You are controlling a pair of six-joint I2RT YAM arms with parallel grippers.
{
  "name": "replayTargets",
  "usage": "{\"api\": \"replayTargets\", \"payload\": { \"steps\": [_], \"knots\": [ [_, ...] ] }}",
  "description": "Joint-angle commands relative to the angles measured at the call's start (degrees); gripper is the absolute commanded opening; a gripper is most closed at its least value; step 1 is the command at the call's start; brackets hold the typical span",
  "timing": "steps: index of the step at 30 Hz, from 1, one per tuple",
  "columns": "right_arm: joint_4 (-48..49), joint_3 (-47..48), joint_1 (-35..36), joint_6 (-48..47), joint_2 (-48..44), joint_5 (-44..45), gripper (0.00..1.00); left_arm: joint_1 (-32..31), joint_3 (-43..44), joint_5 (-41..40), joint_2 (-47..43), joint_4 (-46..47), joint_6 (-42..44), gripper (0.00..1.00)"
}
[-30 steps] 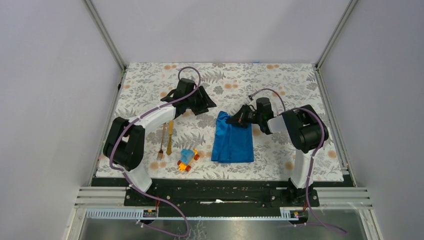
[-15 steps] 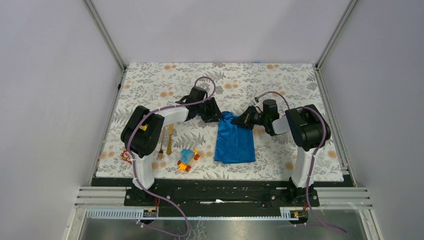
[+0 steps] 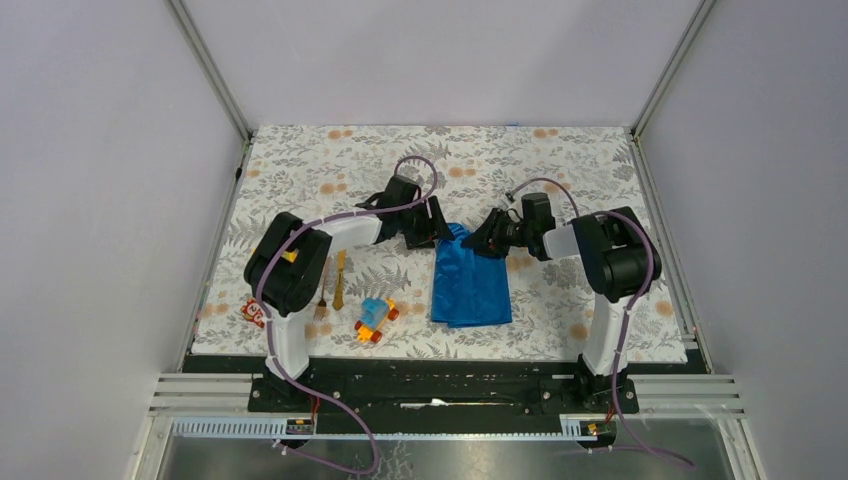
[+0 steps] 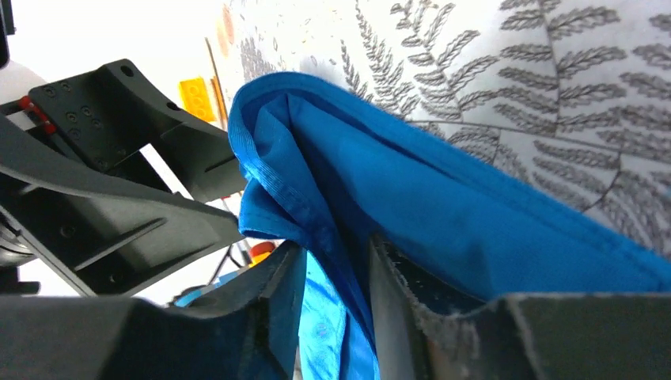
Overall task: Fold the napkin into a case and place the utensils inside
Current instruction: Fold the lower triangle-folded napkin at the center of the board, then smooth out the 2/3-rectangle-folded napkin at the center of the board.
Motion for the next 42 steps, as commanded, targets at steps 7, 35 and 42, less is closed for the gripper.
{"api": "replayTargets", "payload": {
  "steps": [7, 35, 42],
  "knots": [
    [-31.66, 1.99, 0.39, -18.13, -17.46, 11.93, 0.57, -9.55, -0.88, -15.67, -14.60, -17.79, 9.61, 0.70],
    [-25.48, -18.02, 7.89, -19.77, -25.82, -1.27, 0.25, -30.63, -2.25, -27.22, -10.80, -30.27, 1.46, 0.42],
    [-24.74, -18.76, 7.82, -20.07, -25.07, -0.87, 0.24, -30.63, -2.51, -27.08, -8.95, -29.25, 1.37, 0.40]
  ]
}}
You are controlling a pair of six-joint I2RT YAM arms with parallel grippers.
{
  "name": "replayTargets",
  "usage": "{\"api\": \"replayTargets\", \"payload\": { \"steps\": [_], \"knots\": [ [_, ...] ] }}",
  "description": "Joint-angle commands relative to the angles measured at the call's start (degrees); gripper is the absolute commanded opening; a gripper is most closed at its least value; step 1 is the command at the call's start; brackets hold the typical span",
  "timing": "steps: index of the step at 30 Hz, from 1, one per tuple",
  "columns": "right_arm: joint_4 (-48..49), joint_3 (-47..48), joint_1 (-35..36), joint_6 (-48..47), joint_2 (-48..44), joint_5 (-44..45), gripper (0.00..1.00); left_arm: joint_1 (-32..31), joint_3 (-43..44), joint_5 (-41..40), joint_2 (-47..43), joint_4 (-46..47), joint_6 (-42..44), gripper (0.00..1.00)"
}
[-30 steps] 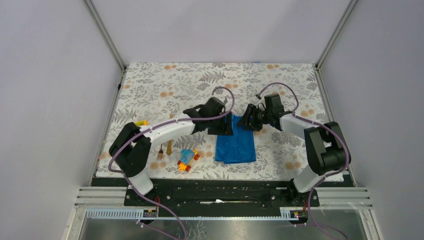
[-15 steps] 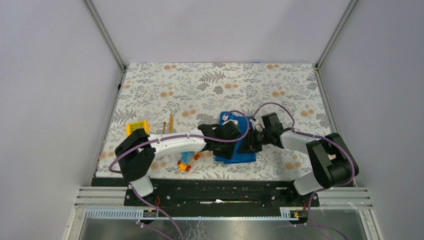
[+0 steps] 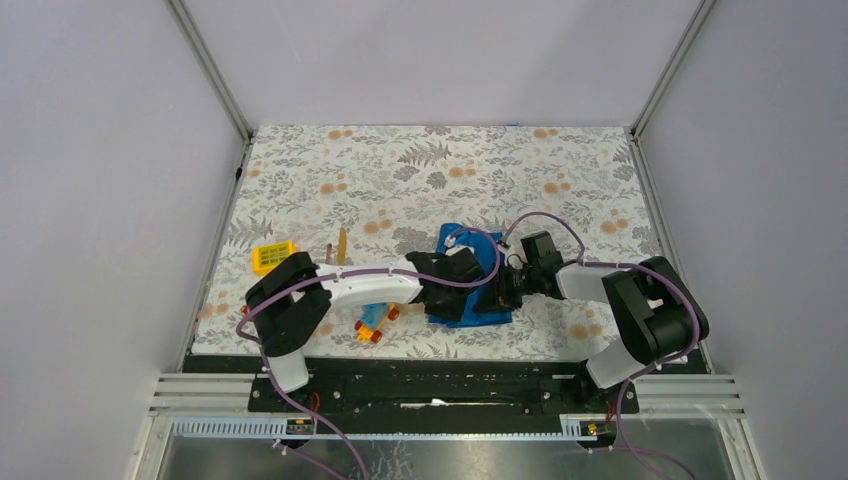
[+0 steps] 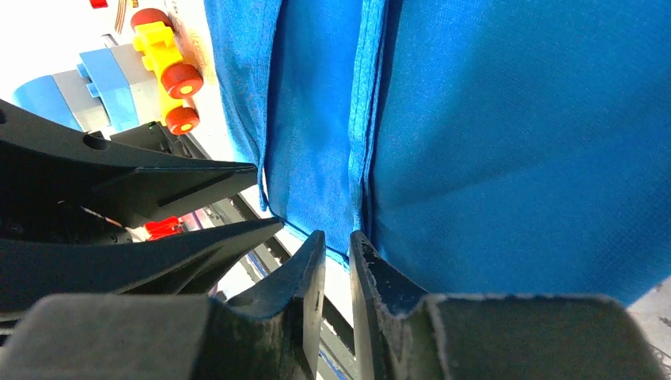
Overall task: Fold the napkin into a case and place the utensils inside
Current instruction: Smooth out the 2/3-rectangle-folded napkin at the center of the board.
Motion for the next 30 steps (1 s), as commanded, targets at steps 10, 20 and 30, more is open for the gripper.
{"api": "replayTargets", "payload": {
  "steps": [10, 20, 30],
  "knots": [
    [3.11, -0.75, 0.72, -1.03, 2.75, -0.90, 0.20, 0.08, -1.88, -2.26, 0.26, 2.28, -0.77, 0.21],
    [3.83, -0.96, 0.79, -1.03, 4.04, -0.91, 0.19, 0.08, -0.90, -2.17, -2.29, -0.13, -0.86, 0.10],
    [4.73, -1.63, 0.81, -0.31, 4.62, -0.60, 0.17, -0.02, 4.53, 1.44, -1.97, -1.71, 0.14, 0.00]
  ]
}}
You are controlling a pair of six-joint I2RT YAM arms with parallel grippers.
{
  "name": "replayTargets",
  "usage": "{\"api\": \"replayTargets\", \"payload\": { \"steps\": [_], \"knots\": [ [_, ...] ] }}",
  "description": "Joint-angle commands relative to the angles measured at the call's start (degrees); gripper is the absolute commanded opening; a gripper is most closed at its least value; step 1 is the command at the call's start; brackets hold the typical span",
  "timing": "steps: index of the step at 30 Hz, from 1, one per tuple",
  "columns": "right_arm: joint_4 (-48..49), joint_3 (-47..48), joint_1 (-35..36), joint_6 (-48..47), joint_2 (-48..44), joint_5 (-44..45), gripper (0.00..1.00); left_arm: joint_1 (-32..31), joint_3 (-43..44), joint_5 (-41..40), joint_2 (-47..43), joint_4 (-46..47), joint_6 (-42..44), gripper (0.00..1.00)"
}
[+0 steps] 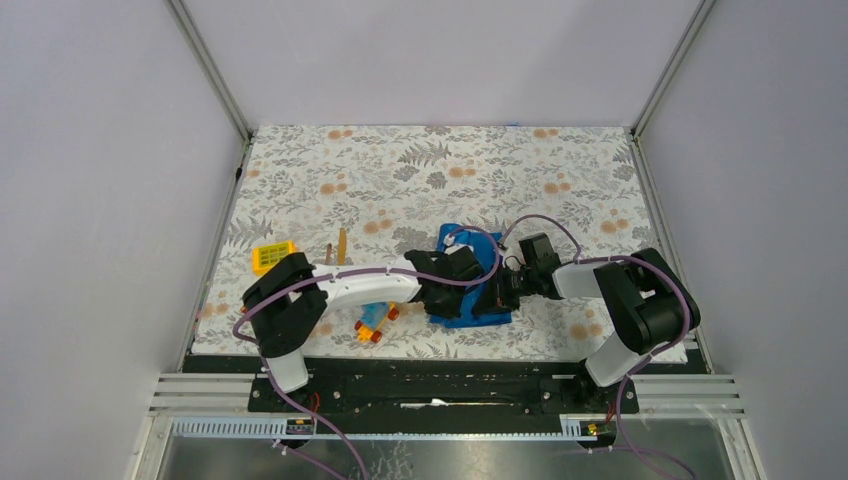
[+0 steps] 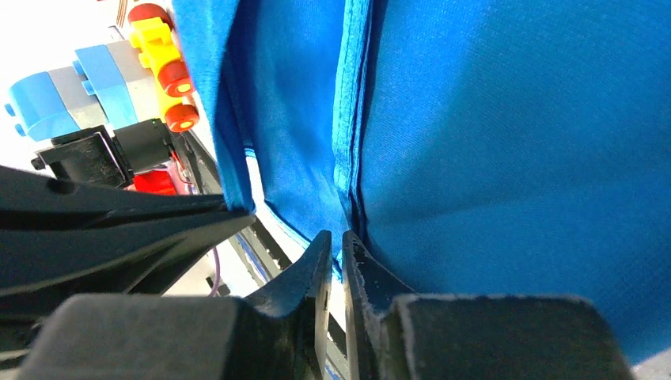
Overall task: Fold the napkin into a case and place the utensils inside
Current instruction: Smooth out the 2/3-rectangle-folded napkin at the center of the board.
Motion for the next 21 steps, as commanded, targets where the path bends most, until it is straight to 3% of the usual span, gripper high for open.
{"api": "replayTargets", "payload": {
  "steps": [1, 11, 21],
  "knots": [
    [0.66, -1.23, 0.76, -0.33, 0.70, 1.65, 0.16, -0.01, 5.39, 2.69, -1.19, -0.57, 0.63, 0.00],
    [1.09, -2.24, 0.70, 2.07, -0.30, 3.57, 0.15, -0.09, 9.08, 9.38, 3.90, 3.46, 0.79, 0.00],
    [-1.73, -3.28, 0.70, 6.94, -6.22, 8.79, 0.15, -0.09, 9.10, 10.54, 7.86, 6.50, 0.92, 0.02]
  ]
}}
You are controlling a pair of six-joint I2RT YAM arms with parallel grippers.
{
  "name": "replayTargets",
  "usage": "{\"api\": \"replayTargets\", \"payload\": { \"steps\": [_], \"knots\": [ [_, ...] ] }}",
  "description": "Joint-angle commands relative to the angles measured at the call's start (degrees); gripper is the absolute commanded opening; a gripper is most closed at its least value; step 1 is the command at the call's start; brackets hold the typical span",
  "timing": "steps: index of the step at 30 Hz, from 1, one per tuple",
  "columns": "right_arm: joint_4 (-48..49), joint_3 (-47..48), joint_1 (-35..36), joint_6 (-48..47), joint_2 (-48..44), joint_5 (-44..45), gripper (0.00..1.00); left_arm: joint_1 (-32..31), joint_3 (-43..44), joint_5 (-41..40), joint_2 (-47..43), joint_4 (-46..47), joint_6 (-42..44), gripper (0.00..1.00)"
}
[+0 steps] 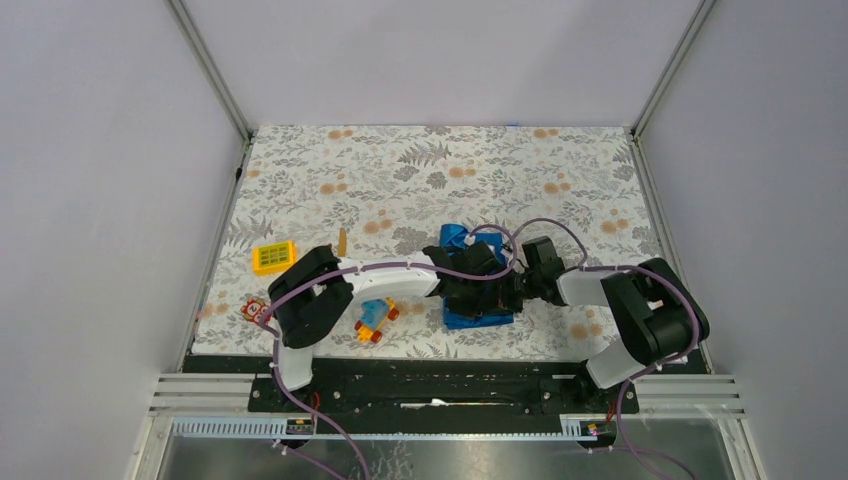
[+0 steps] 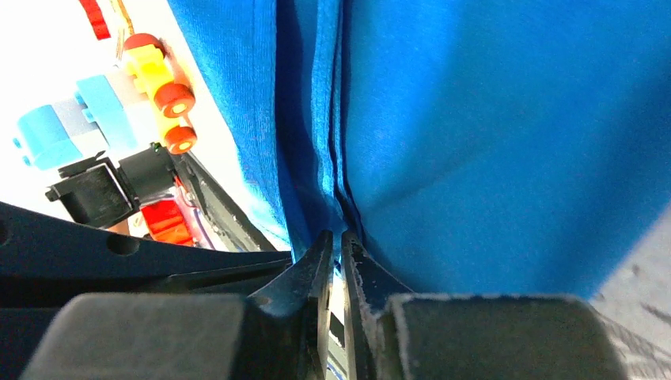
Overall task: Fold the napkin into a case and place the utensils inside
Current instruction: Smooth out the 2/3-rectangle-folded napkin at the center of the board.
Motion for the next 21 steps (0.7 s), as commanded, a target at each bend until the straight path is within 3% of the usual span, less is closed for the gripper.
{"api": "replayTargets", "payload": {
  "steps": [1, 15, 21],
  "knots": [
    [-3.82, -0.97, 0.57, 2.26, -4.45, 6.17, 0.15, -0.12, 1.24, 1.66, 0.58, 3.19, 0.22, 0.03],
    [-3.74, -2.35, 0.57, 3.93, -5.28, 6.04, 0.13, -0.12, 2.37, 1.74, 1.60, 5.63, -0.51, 0.06],
    [-14.48, 1.54, 0.28, 0.79, -10.95, 11.23, 0.15, -0.06, 3.53, 1.38, 3.63, 5.46, -0.12, 0.08]
  ]
}}
